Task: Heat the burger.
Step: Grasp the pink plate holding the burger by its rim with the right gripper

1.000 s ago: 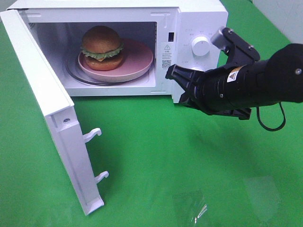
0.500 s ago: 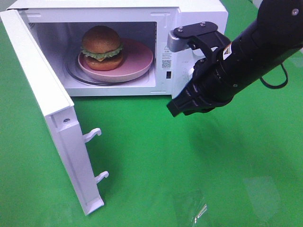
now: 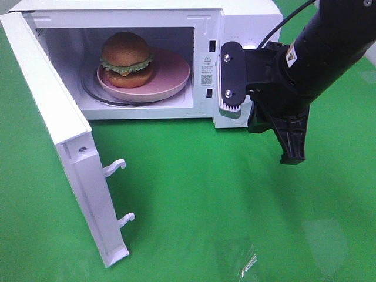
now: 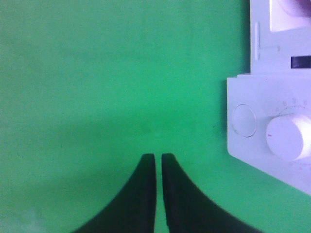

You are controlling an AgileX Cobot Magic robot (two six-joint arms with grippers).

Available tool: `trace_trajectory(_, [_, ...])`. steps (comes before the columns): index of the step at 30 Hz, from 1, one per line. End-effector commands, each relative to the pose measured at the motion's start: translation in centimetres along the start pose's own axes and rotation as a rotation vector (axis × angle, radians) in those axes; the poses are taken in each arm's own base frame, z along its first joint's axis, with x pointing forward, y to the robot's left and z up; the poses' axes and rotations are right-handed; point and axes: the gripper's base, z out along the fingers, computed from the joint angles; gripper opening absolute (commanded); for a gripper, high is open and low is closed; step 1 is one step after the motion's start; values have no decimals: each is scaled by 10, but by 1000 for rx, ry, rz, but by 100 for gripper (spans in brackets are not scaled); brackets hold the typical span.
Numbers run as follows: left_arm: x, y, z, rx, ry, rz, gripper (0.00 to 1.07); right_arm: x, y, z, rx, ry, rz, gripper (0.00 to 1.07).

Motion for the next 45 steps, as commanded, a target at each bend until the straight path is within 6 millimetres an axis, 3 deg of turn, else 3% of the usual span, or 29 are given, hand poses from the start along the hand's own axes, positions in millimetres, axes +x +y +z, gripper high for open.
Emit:
trace_trajectory(1, [1, 0, -2, 2, -22, 0, 98, 0, -5, -4, 42, 0, -198, 12])
trace_trajectory(9, [1, 0, -2, 2, -22, 0, 98, -1, -11, -4, 110, -2, -274, 15])
trace_trajectory(13, [1, 0, -2, 2, -22, 0, 98, -5, -15, -5, 157, -34, -206, 27])
trace_trajectory(15, [1, 0, -2, 2, -22, 0, 98, -7, -19, -6, 200, -72, -106, 55])
trace_trajectory(18, [1, 0, -2, 2, -22, 0, 98, -8, -19, -6, 208, -80, -88, 62])
trace_trajectory(19, [1, 0, -2, 2, -22, 0, 98, -9, -21, -7, 227, -91, -68, 80])
trace_trajectory(20, [1, 0, -2, 2, -22, 0, 98, -9, -21, -7, 227, -91, -68, 80])
trace_trajectory(21, [1, 0, -2, 2, -22, 0, 98, -9, -22, -5, 232, -86, -78, 93])
trace_trajectory(22, [1, 0, -2, 2, -22, 0, 98, -9, -22, -5, 232, -86, -78, 93])
trace_trajectory(23, [1, 0, -2, 2, -22, 0, 98, -9, -21, -1, 226, -82, -81, 101])
trace_trajectory(29, [1, 0, -2, 1, -22, 0, 98, -14, -23, 8, 220, -88, -88, 100])
trace_trajectory(37, [1, 0, -2, 1, -22, 0, 98, -35, -40, 20, 244, -100, -112, 98])
trace_trajectory(45, [1, 0, -2, 1, -22, 0, 98, -57, -44, 27, 271, -105, -199, 96])
